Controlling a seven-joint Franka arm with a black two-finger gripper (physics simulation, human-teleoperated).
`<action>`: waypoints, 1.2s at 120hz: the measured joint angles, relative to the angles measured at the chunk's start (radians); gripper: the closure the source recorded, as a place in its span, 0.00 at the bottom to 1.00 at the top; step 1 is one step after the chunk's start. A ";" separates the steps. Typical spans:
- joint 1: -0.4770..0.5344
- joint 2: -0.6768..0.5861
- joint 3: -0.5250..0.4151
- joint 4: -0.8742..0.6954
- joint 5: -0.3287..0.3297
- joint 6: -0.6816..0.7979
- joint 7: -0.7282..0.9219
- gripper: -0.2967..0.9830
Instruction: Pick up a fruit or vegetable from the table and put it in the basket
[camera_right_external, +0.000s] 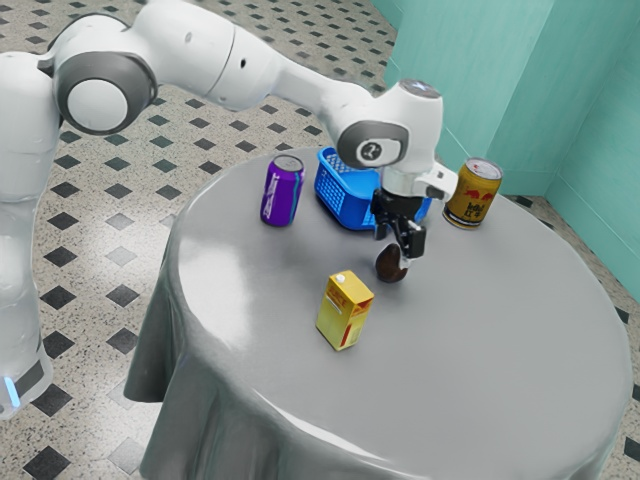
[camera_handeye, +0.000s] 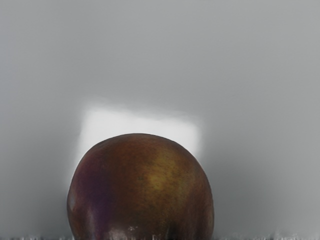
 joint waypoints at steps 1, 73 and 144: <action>0.000 0.000 0.000 -0.001 -0.001 0.001 0.000 0.23; 0.014 0.018 0.001 -0.042 -0.024 0.059 0.007 0.23; 0.027 0.089 -0.016 0.015 -0.030 0.091 0.052 0.23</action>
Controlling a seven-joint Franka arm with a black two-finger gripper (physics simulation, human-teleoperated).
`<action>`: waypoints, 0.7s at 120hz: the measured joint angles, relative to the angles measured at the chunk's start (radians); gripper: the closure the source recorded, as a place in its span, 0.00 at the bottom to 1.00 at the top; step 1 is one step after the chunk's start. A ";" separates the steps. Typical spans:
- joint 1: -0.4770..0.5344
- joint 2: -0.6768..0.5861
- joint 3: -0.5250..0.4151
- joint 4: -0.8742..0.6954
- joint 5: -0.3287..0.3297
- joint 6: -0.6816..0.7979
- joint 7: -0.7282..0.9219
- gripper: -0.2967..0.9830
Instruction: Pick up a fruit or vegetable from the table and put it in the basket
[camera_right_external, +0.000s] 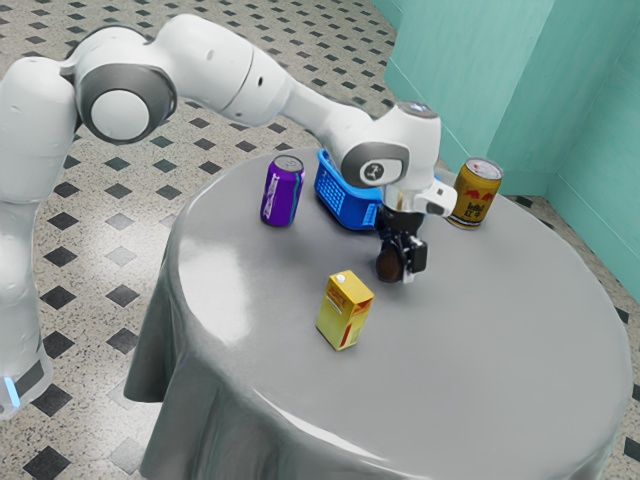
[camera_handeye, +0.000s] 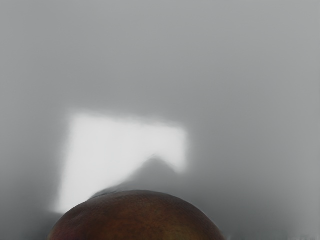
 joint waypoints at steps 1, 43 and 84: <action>0.000 0.000 0.000 0.000 0.000 0.000 0.000 0.23; 0.009 0.007 -0.002 -0.004 -0.002 0.002 0.011 0.23; 0.010 0.005 -0.003 -0.014 -0.011 0.002 0.016 0.23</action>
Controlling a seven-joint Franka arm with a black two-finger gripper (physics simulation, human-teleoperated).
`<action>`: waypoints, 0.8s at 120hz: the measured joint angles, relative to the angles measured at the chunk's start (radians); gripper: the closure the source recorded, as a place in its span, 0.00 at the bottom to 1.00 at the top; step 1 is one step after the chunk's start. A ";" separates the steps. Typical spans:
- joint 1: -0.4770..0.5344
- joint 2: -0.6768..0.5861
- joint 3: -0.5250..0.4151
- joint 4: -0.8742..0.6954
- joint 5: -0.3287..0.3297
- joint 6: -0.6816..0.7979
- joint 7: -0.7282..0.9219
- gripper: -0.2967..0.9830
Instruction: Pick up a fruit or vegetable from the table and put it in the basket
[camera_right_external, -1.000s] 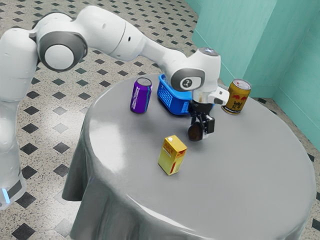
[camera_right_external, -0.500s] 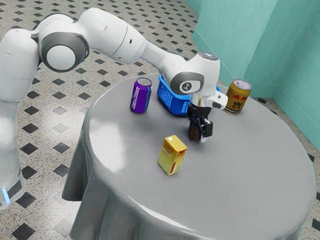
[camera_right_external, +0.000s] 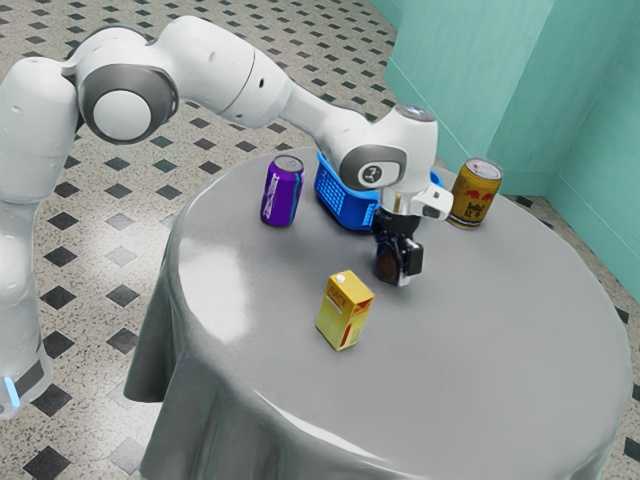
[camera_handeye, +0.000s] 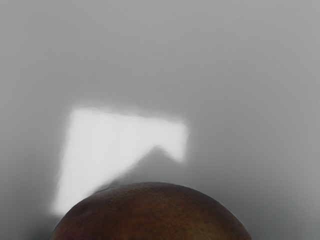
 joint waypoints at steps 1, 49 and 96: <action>0.000 0.000 0.000 0.000 0.000 0.000 0.000 0.23; 0.009 0.010 0.001 -0.005 -0.028 0.002 -0.004 0.55; 0.065 0.013 -0.018 0.074 -0.014 0.001 -0.007 0.56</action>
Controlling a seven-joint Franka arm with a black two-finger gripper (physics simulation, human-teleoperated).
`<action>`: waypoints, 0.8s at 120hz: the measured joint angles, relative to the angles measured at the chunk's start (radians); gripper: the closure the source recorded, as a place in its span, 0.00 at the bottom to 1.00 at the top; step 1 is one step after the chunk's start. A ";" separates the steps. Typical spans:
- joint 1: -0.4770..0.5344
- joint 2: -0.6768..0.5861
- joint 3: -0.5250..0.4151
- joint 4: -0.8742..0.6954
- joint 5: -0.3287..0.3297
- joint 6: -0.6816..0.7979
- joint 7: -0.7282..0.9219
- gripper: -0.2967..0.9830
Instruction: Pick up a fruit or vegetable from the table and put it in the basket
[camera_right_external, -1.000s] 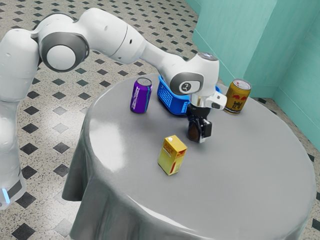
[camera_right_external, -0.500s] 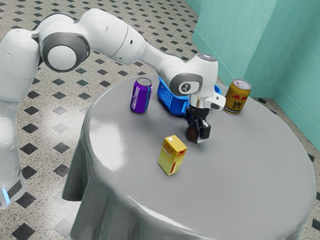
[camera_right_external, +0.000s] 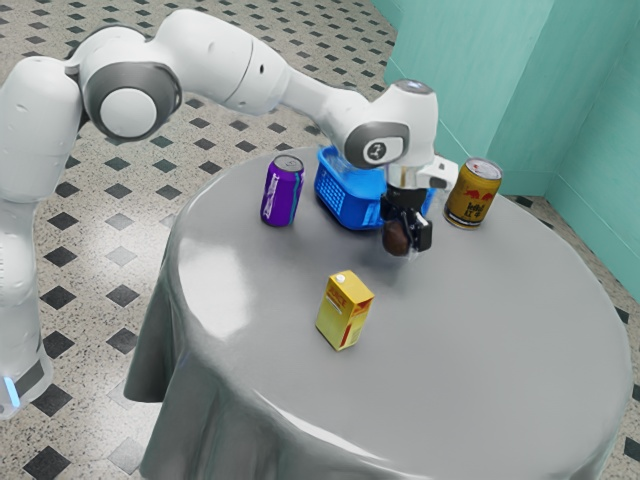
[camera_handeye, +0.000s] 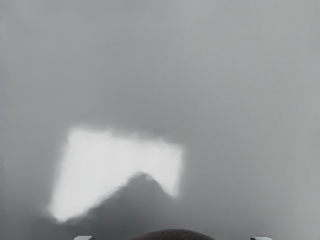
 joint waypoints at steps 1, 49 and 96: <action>0.001 0.001 -0.001 0.006 0.001 0.000 0.000 0.56; 0.154 0.074 -0.031 0.324 0.052 -0.122 0.071 0.55; 0.267 0.321 -0.036 0.650 0.012 -0.224 0.261 0.55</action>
